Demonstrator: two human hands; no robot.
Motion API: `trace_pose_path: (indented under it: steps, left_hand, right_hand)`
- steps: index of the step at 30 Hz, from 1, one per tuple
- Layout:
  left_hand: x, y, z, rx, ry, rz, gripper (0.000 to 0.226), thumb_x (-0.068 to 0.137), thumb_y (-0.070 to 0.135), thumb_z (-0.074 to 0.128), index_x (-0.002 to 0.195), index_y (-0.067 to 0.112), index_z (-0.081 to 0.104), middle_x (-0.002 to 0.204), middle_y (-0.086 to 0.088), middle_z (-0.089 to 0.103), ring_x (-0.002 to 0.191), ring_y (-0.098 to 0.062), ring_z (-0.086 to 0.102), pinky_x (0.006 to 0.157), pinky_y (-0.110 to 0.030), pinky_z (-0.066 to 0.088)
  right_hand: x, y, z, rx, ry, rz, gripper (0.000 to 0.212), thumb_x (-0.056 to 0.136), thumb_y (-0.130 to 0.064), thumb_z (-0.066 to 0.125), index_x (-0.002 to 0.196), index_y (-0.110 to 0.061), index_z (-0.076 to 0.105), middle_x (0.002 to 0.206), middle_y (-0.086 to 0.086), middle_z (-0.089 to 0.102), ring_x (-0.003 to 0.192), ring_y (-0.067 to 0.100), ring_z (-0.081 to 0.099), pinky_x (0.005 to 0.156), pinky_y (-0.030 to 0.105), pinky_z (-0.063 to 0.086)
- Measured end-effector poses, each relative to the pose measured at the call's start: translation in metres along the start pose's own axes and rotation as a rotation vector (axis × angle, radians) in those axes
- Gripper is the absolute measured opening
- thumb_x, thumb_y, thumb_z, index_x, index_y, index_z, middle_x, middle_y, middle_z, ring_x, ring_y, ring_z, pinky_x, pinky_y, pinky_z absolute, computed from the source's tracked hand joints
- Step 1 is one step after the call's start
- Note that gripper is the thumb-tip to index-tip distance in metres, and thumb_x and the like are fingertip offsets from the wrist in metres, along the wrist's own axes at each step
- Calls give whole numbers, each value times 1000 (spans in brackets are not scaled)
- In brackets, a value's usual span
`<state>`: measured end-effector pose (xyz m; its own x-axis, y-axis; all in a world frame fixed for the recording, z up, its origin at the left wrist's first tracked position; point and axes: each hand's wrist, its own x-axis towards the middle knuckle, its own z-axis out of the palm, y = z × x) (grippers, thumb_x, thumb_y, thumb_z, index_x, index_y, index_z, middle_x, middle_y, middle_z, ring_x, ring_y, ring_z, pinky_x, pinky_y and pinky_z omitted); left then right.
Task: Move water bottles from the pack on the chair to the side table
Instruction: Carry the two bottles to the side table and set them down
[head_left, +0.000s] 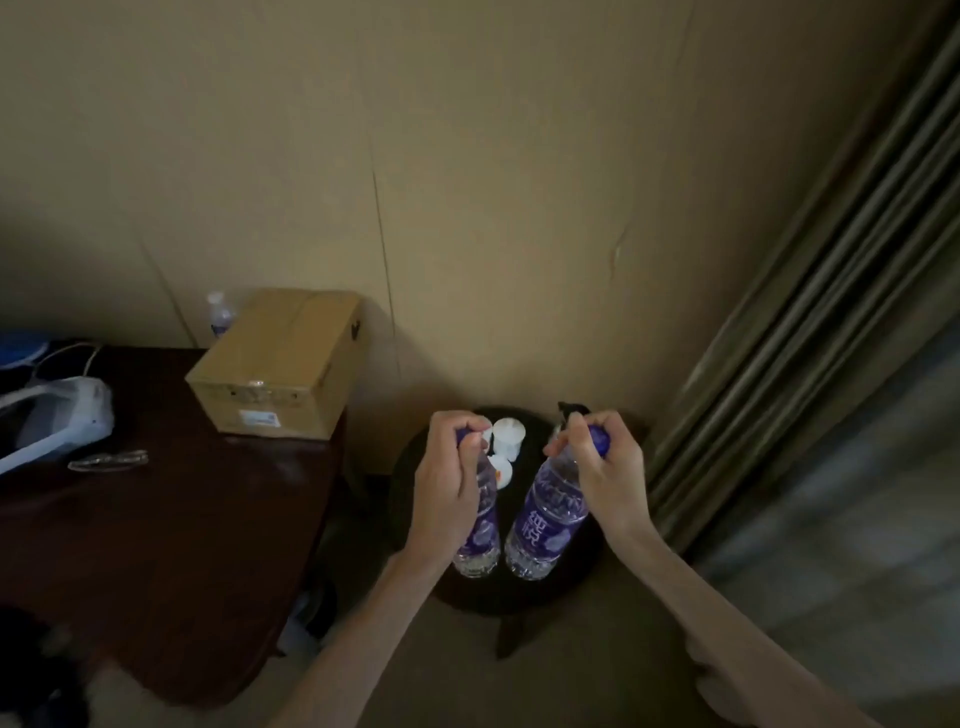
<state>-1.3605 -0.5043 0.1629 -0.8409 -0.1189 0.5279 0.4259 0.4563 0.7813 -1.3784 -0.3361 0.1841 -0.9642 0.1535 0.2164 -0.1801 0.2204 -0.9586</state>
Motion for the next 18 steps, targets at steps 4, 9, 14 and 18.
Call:
trace_pose_path:
  steps: [4,9,14,18]
  left_hand:
    - [87,-41,26,-36,-80,-31,18,102,24,35,105,15,51,93,13,53,88,2,55,81,-8,40]
    - [170,-89,68,-41,-65,-41,20,101,26,33,102,17,51,88,7,52,82,-5,53,78,-11,41]
    - [229,-145,94,-19,-31,-109,24,101,30,33,105,17,52,91,10,55,83,-7,56,75,-11,43]
    - [288,-184,113,31,-33,-103,30,102,32,33,108,11,53,94,1,55,88,-4,57,75,-7,44]
  right_hand:
    - [94,14,21,5,-16,14,11,94,-25,54,83,-21,55,71,4,71,69,15,70,74,30,56]
    - [201,53,42,33,-74,14,13,92,-25,57,90,-13,57,78,8,69,71,17,68,74,31,56]
    - [284,88,74,160,-197,41,12,91,-25,59,89,-14,55,78,8,67,71,13,67,69,19,54]
    - [353,109,102,188,-249,-15,15,91,-23,60,87,-10,54,73,6,68,67,11,68,68,16,52]
